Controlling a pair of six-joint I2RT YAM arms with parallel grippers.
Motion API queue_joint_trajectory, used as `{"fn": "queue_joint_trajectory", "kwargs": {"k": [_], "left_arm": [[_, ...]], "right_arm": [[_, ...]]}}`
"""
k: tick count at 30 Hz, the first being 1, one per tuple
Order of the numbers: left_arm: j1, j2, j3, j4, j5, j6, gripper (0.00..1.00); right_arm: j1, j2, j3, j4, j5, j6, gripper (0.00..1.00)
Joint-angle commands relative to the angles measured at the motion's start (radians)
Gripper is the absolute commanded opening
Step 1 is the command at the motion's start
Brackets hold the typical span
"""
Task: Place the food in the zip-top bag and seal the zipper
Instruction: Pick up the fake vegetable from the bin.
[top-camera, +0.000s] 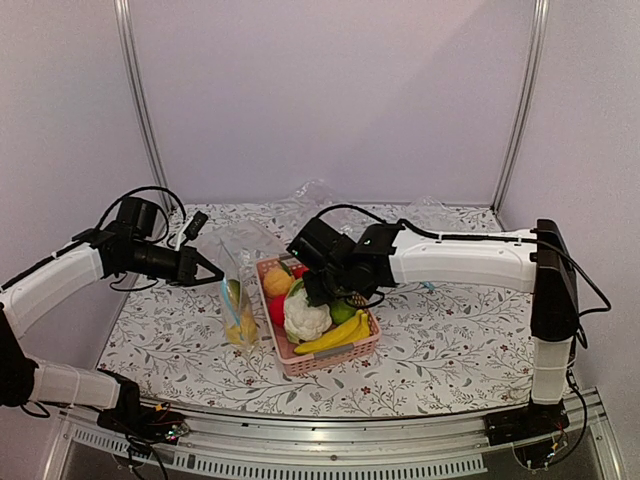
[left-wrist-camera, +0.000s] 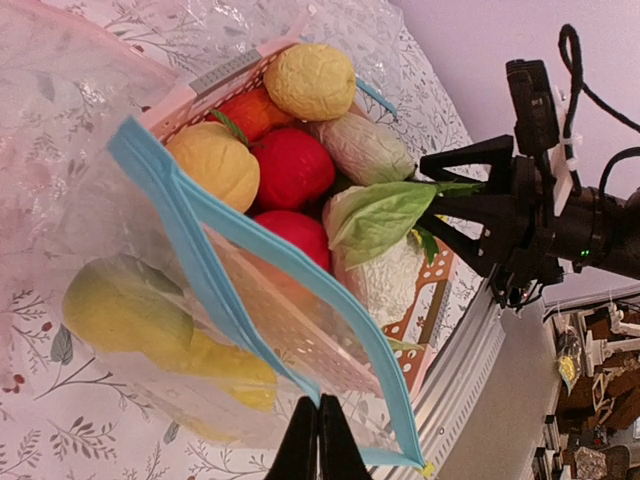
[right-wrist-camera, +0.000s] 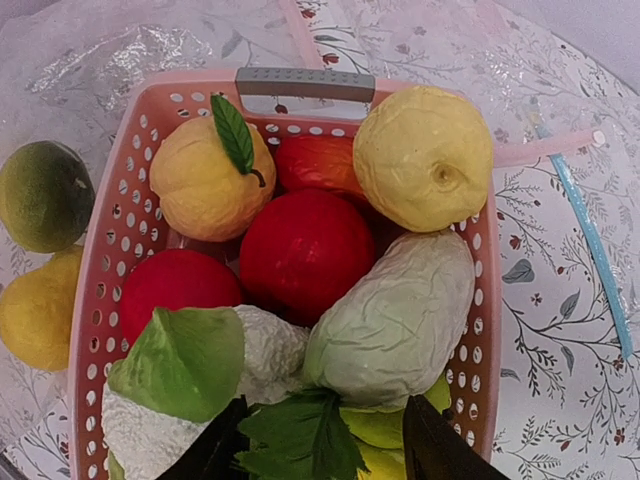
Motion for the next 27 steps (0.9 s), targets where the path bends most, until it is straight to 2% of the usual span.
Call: {"fn": "queue_joint_trajectory", "kwargs": {"k": [1,5,9,19,27], "left_arm": [[0.012,0.007,0.026,-0.011,0.011,0.016,0.0],[0.013,0.007,0.025,-0.012,0.011,0.016,0.0],[0.013,0.007,0.026,-0.012,0.014,0.016,0.0],[0.013,-0.001,0.024,-0.011,0.013,0.013,0.0],[0.013,-0.012,0.016,0.002,0.013,-0.002,0.0]], "right_arm": [[0.016,0.03,0.038,-0.049,0.058,0.03,0.48],[0.021,0.031,0.039,-0.058,0.073,0.041,0.41],[0.022,0.036,0.046,-0.061,0.074,0.042,0.25],[0.024,-0.034,0.034,-0.074,0.12,0.062,0.01],[0.024,-0.165,-0.017,-0.061,0.162,0.049,0.0]]}}
